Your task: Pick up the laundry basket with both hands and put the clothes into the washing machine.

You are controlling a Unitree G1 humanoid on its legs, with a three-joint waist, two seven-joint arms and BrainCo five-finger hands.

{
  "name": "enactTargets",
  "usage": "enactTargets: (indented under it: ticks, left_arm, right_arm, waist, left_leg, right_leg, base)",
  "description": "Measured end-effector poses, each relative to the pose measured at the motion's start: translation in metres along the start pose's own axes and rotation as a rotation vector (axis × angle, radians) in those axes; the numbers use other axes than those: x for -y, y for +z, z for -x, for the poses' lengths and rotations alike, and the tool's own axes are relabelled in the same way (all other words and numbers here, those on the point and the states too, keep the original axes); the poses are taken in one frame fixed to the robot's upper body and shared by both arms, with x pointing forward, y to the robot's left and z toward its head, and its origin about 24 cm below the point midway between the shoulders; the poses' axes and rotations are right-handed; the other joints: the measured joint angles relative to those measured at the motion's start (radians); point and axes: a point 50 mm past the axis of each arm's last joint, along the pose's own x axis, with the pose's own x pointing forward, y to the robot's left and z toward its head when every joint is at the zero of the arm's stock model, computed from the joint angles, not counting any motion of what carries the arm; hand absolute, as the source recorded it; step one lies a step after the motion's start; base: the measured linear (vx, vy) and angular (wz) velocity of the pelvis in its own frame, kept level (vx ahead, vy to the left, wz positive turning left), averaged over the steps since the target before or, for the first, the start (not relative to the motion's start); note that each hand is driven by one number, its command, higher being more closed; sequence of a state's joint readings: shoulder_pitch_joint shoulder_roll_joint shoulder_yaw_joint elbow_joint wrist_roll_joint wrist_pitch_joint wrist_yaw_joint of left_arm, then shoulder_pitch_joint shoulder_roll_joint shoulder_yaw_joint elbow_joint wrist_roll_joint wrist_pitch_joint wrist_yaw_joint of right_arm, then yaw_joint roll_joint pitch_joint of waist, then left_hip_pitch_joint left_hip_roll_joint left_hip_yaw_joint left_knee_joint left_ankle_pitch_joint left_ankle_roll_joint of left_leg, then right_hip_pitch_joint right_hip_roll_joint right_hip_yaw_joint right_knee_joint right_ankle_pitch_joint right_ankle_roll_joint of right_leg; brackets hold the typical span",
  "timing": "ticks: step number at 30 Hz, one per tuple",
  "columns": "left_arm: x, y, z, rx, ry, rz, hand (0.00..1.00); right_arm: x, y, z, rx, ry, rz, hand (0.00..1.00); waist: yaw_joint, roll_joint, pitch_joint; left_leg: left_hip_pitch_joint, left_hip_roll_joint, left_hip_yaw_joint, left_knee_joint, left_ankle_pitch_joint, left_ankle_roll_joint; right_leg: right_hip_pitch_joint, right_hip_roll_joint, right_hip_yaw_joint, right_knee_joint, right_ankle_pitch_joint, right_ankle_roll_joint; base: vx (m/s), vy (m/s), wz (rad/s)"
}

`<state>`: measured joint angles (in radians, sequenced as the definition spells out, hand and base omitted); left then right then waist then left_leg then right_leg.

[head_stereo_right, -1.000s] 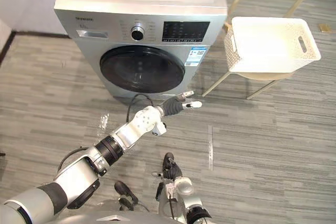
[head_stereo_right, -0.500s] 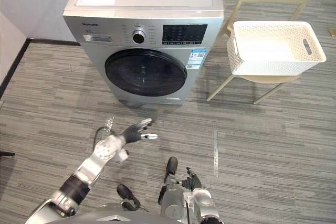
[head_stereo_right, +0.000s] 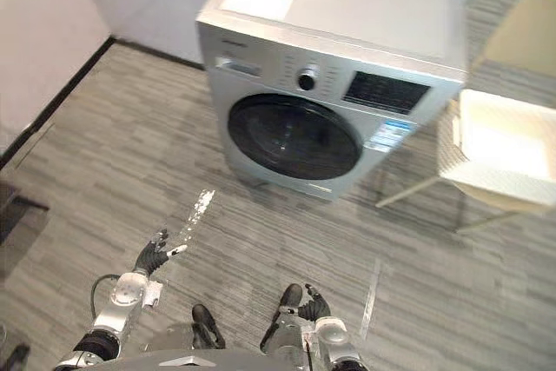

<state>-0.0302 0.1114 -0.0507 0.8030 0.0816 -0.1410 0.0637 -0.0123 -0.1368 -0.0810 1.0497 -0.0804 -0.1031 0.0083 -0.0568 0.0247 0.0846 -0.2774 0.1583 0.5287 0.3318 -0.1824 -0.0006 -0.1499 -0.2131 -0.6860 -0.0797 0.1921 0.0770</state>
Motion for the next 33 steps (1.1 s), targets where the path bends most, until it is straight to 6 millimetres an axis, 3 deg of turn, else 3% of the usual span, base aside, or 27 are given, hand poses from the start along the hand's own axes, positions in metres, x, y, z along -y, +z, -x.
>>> enactTargets:
  ticks: [2, 3, 4, 5, 6, 7, 8, 10, 12, 15, 17, 18, 19, 21, 22, 23, 24, 25, 26, 28, 30, 31, 33]
  left_arm:
    - [0.003, -0.015, 0.008, -0.042, -0.011, 0.002, 0.0]
    - [0.009, -0.028, 0.015, -0.077, -0.027, 0.003, 0.0]
    - [0.015, -0.037, 0.022, -0.106, -0.045, 0.003, 0.0]
    - [0.016, -0.041, 0.024, -0.118, -0.049, 0.001, 0.0]
    - [0.012, -0.044, 0.025, -0.128, -0.041, -0.005, 0.0]
    - [0.009, -0.045, 0.025, -0.129, -0.034, -0.009, 0.0]
    - [0.005, -0.043, 0.023, -0.124, -0.025, -0.017, 0.0]
    - [0.0, -0.038, 0.02, -0.108, -0.017, -0.023, 0.0]
    - [0.001, -0.034, 0.015, -0.102, -0.023, -0.027, 0.0]
    - [0.004, -0.03, 0.013, -0.094, -0.035, -0.019, 0.0]
    - [0.004, -0.032, 0.013, -0.104, -0.032, 0.005, 0.0]
    - [0.004, -0.034, 0.014, -0.111, -0.025, 0.021, 0.0]
    - [0.008, -0.039, 0.018, -0.127, -0.019, 0.052, 0.0]
    - [0.013, -0.048, 0.023, -0.154, -0.015, 0.087, 0.0]
    - [0.018, -0.046, 0.023, -0.152, -0.012, 0.122, 0.0]
    - [0.019, -0.046, 0.023, -0.153, 0.0, 0.151, 0.0]
    - [0.02, -0.048, 0.025, -0.158, 0.02, 0.191, 0.0]
    - [0.019, -0.048, 0.026, -0.158, 0.03, 0.21, 0.0]
    - [0.018, -0.05, 0.028, -0.165, 0.035, 0.215, 0.0]
    - [0.018, -0.055, 0.03, -0.179, 0.041, 0.22, 0.0]
    - [0.018, -0.055, 0.03, -0.179, 0.039, 0.219, 0.0]
    - [0.019, -0.053, 0.028, -0.179, 0.033, 0.217, 0.0]
    - [0.022, -0.05, 0.024, -0.177, 0.018, 0.206, 0.0]
  right_arm:
    - [0.005, -0.003, 0.001, -0.007, -0.029, -0.026, 0.0]
    - [0.012, -0.006, 0.002, -0.012, -0.054, -0.045, 0.0]
    - [0.02, -0.003, 0.002, -0.001, -0.076, -0.051, 0.0]
    - [0.023, -0.002, 0.003, 0.005, -0.085, -0.058, 0.0]
    - [0.027, 0.0, 0.003, 0.02, -0.098, -0.072, 0.0]
    - [0.026, 0.0, 0.003, 0.02, -0.099, -0.081, 0.0]
    - [0.024, -0.003, 0.003, 0.009, -0.093, -0.095, 0.0]
    - [0.019, -0.007, 0.004, 0.005, -0.086, -0.119, 0.0]
    - [0.017, -0.003, 0.003, 0.018, -0.08, -0.126, 0.0]
    - [0.017, -0.003, 0.004, 0.022, -0.086, -0.171, 0.0]
    - [0.015, -0.014, 0.008, -0.002, -0.082, -0.192, 0.0]
    - [0.014, -0.025, 0.011, -0.037, -0.08, -0.198, 0.0]
    - [0.015, -0.03, 0.013, -0.049, -0.081, -0.199, 0.0]
    - [0.017, -0.035, 0.016, -0.061, -0.092, -0.215, 0.0]
    - [0.015, -0.045, 0.02, -0.086, -0.092, -0.226, 0.0]
    - [0.015, -0.049, 0.022, -0.098, -0.094, -0.227, 0.0]
    - [0.014, -0.057, 0.026, -0.115, -0.094, -0.229, 0.0]
    - [0.015, -0.061, 0.03, -0.122, -0.095, -0.23, 0.0]
    - [0.016, -0.063, 0.03, -0.127, -0.098, -0.233, 0.0]
    - [0.018, -0.07, 0.033, -0.152, -0.122, -0.268, 0.0]
    - [0.019, -0.072, 0.034, -0.161, -0.134, -0.291, 0.0]
    - [0.019, -0.074, 0.034, -0.168, -0.141, -0.31, 0.0]
    - [0.022, -0.075, 0.034, -0.169, -0.159, -0.333, 0.0]
  waist:
    - [0.001, -0.002, 0.003]
    - [-0.004, 0.0, 0.005]
    - [-0.001, 0.007, 0.009]
    - [-0.002, 0.01, 0.012]
    - [-0.011, 0.015, 0.028]
    - [-0.016, 0.021, 0.037]
    - [-0.031, 0.016, 0.04]
    - [-0.04, 0.012, 0.046]
    - [-0.046, 0.001, 0.061]
    - [-0.058, 0.003, 0.09]
    - [-0.063, -0.018, 0.089]
    - [-0.057, -0.031, 0.087]
    - [-0.053, -0.009, 0.084]
    - [-0.057, -0.005, 0.081]
    - [-0.057, -0.004, 0.081]
    - [-0.052, -0.004, 0.081]
    - [-0.041, -0.005, 0.081]
    - [-0.026, -0.01, 0.081]
    - [-0.021, -0.014, 0.08]
    - [-0.016, -0.024, 0.071]
    - [-0.013, -0.027, 0.068]
    - [-0.011, -0.024, 0.066]
    - [-0.009, -0.017, 0.062]
  left_leg:
    - [0.014, -0.023, -0.022, 0.009, -0.038, 0.005]
    - [0.034, -0.044, -0.034, 0.007, -0.063, 0.013]
    - [0.064, -0.065, -0.039, -0.007, -0.072, 0.026]
    - [0.082, -0.077, -0.047, -0.015, -0.073, 0.036]
    - [0.13, -0.097, -0.081, -0.037, -0.067, 0.045]
    - [0.144, -0.099, -0.098, -0.048, -0.064, 0.05]
    - [0.174, -0.104, -0.133, -0.078, -0.049, 0.062]
    - [0.189, -0.125, -0.174, -0.096, -0.044, 0.06]
    - [0.216, -0.151, -0.202, -0.111, -0.046, 0.057]
    - [0.266, -0.161, -0.245, -0.11, -0.066, 0.025]
    - [0.309, -0.175, -0.285, -0.105, -0.093, -0.013]
    - [0.344, -0.169, -0.298, -0.099, -0.122, -0.028]
    - [0.361, -0.127, -0.312, -0.068, -0.148, -0.056]
    - [0.322, -0.064, -0.312, 0.081, -0.149, -0.07]
    - [0.251, -0.007, -0.311, 0.266, -0.123, -0.095]
    - [0.212, 0.026, -0.311, 0.369, -0.091, -0.097]
    - [0.151, 0.086, -0.305, 0.535, -0.01, -0.096]
    - [0.113, 0.144, -0.267, 0.65, 0.022, -0.087]
    - [0.101, 0.164, -0.241, 0.679, 0.023, -0.079]
    - [0.083, 0.212, -0.107, 0.65, 0.0, -0.042]
    - [0.081, 0.21, -0.019, 0.55, -0.024, -0.031]
    - [0.073, 0.192, 0.028, 0.423, -0.027, -0.035]
    - [0.064, 0.132, 0.047, 0.15, 0.028, -0.04]
  right_leg:
    - [0.012, -0.053, -0.037, 0.094, -0.052, 0.021]
    - [-0.001, -0.115, -0.029, 0.232, -0.102, 0.01]
    - [-0.059, -0.179, 0.043, 0.42, -0.128, -0.101]
    - [-0.106, -0.204, 0.122, 0.523, -0.113, -0.152]
    - [-0.185, -0.198, 0.318, 0.684, -0.126, -0.133]
    - [-0.204, -0.171, 0.382, 0.738, -0.176, -0.076]
    - [-0.224, -0.102, 0.434, 0.778, -0.284, -0.063]
    - [-0.244, -0.03, 0.456, 0.699, -0.329, -0.041]
    - [-0.261, 0.032, 0.539, 0.548, -0.324, -0.022]
    - [-0.252, 0.112, 0.726, 0.325, -0.235, 0.007]
    - [-0.228, 0.117, 0.825, 0.305, -0.208, 0.003]
    - [-0.215, 0.126, 0.847, 0.359, -0.171, 0.025]
    - [-0.217, 0.158, 0.82, 0.444, -0.222, 0.014]
    - [-0.188, 0.174, 0.758, 0.497, -0.299, -0.009]
    - [-0.148, 0.179, 0.711, 0.504, -0.326, -0.022]
    - [-0.126, 0.185, 0.689, 0.509, -0.34, -0.036]
    - [-0.083, 0.195, 0.656, 0.516, -0.369, -0.062]
    - [-0.043, 0.203, 0.64, 0.516, -0.39, -0.082]
    - [-0.023, 0.203, 0.639, 0.513, -0.401, -0.087]
    - [0.061, 0.179, 0.615, 0.45, -0.413, -0.093]
    - [0.097, 0.15, 0.597, 0.421, -0.407, -0.076]
    - [0.112, 0.129, 0.578, 0.406, -0.407, -0.072]
    - [0.117, 0.098, 0.555, 0.408, -0.421, -0.046]
  base:
    - [0.05, 0.306, 0.7]
    - [0.09, 0.384, 0.4]
    - [0.11, 0.405, 0.36]
    - [0.16, 0.356, 0.38]
    - [0.16, 0.227, 0.44]
    - [0.22, 0.168, 0.83]
    - [0.16, 0.051, 0.79]
    - [0.2, 0.025, 0.82]
    - [0.22, -0.018, 0.62]
    - [0.24, -0.1, 0.56]
    - [0.31, -0.228, 0.78]
    - [0.39, -0.409, 0.68]
    - [0.32, -0.351, 0.53]
    - [0.34, -0.389, 0.62]
    - [0.37, -0.419, 0.82]
    - [0.29, -0.32, 0.76]
    - [0.28, -0.258, 0.42]
    - [0.28, -0.226, 0.28]
    - [0.27, -0.168, 0.16]
    - [0.27, -0.073, 0.33]
    - [0.25, 0.049, 0.43]
    - [0.28, 0.149, 0.58]
    - [0.27, 0.214, 0.52]
